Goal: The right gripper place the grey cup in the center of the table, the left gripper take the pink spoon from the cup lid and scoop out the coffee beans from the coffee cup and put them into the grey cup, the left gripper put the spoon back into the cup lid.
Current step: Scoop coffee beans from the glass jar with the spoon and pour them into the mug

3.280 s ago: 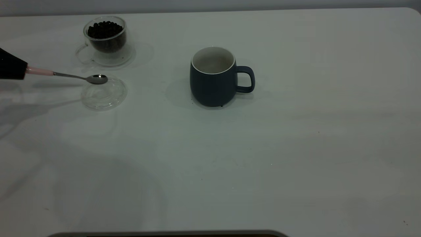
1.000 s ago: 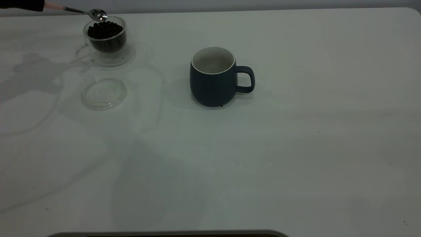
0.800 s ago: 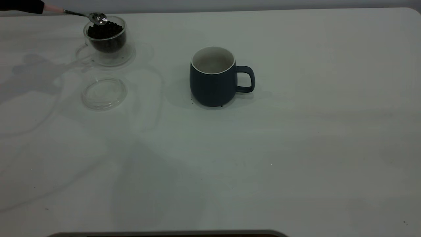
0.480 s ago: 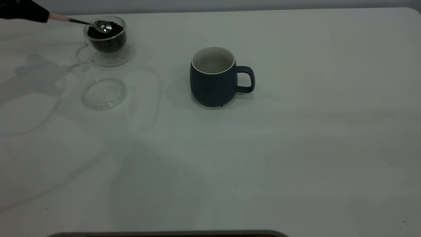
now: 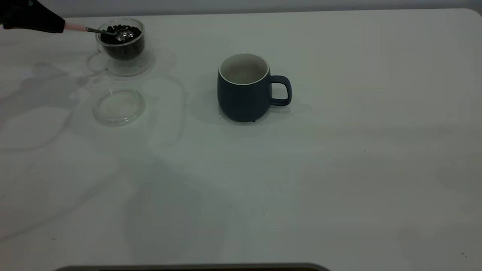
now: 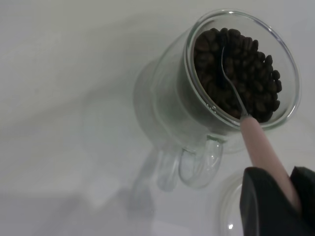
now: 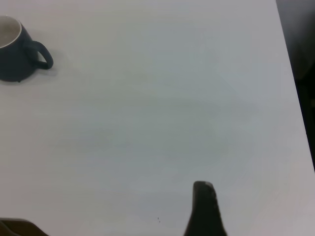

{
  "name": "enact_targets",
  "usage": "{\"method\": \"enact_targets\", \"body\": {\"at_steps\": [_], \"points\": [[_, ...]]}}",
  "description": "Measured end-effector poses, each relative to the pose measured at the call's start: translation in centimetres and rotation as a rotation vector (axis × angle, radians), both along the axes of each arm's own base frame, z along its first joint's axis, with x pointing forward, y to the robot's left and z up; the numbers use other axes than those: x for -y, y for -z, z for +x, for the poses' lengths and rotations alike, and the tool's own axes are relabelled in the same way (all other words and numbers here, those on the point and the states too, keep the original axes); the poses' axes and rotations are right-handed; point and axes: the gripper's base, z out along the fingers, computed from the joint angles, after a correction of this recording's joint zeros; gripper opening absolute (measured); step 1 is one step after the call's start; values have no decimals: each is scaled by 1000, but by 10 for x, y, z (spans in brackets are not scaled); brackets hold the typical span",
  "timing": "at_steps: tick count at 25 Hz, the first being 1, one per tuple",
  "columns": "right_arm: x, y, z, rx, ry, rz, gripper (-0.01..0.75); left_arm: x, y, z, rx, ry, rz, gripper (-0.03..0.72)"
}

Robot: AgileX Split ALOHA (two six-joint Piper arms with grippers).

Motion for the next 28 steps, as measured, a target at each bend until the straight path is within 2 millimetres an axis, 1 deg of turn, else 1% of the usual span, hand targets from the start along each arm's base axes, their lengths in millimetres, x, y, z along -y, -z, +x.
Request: {"method": "enact_targets", "body": {"at_steps": [6,15,19,28], "points": [[0,0,0,0,0,0,591,-3,-1,-2,-81,-86,-84,127],[0,0,0,0,0,0,591,-22,-4,-12,-207,-203,-236,127],[0,0,0,0,0,0,591,-24,-3,-13,-228,-217,-281,127],[0,0,0,0,0,0,591,-23,15,-12,-259,-257,-340,127]]}}
